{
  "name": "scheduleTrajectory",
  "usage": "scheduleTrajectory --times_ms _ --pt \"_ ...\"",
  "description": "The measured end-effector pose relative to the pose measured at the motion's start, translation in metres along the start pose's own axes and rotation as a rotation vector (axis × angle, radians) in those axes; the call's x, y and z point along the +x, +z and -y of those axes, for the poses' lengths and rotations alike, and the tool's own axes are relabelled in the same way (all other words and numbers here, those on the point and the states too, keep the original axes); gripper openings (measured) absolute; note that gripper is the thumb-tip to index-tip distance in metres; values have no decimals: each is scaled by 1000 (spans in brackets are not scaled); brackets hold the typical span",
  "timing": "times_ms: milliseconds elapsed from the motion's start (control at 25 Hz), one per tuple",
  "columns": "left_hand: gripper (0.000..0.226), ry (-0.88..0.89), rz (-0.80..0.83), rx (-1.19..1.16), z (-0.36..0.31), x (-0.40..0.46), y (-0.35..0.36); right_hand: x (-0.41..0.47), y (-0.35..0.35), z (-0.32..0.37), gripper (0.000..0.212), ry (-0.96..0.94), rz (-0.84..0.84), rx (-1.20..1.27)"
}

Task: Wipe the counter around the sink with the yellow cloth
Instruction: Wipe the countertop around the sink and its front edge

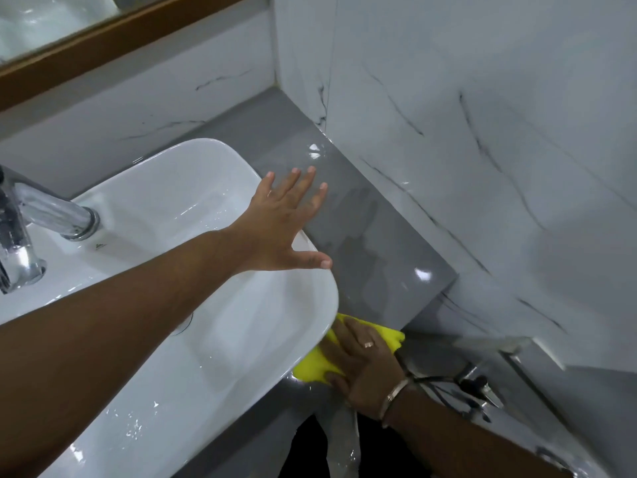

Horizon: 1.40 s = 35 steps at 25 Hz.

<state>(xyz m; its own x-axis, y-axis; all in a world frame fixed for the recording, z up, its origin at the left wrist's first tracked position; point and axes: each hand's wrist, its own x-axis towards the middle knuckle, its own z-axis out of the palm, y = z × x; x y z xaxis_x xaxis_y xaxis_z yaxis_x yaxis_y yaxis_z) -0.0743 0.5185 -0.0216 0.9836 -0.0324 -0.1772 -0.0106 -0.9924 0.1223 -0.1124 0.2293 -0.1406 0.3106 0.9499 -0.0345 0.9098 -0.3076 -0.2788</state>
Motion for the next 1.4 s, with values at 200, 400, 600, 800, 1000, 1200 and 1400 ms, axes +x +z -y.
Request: scheduleTrajectory --times_ms 200,400,600,800,1000,1200,1400 --pt "118 -25 10 22 -4 -1 -2 28 -40 -93 59 676 -45 -73" --pt "115 -77 73 60 -7 0 -7 3 -8 -18 72 182 32 -37" --pt "86 -169 14 -55 -46 -44 -5 29 -40 -122 65 516 53 -53" --pt "83 -524 -5 -236 -97 -179 34 22 -34 -55 69 585 -25 -9" --pt "89 -974 -29 -190 -90 -293 54 0 -19 -14 64 44 66 -107" --pt "83 -1001 2 -151 -73 -347 66 9 -22 -28 66 504 20 -70" --pt "84 -988 -50 -175 -74 -347 65 0 7 68 72 54 329 -6"
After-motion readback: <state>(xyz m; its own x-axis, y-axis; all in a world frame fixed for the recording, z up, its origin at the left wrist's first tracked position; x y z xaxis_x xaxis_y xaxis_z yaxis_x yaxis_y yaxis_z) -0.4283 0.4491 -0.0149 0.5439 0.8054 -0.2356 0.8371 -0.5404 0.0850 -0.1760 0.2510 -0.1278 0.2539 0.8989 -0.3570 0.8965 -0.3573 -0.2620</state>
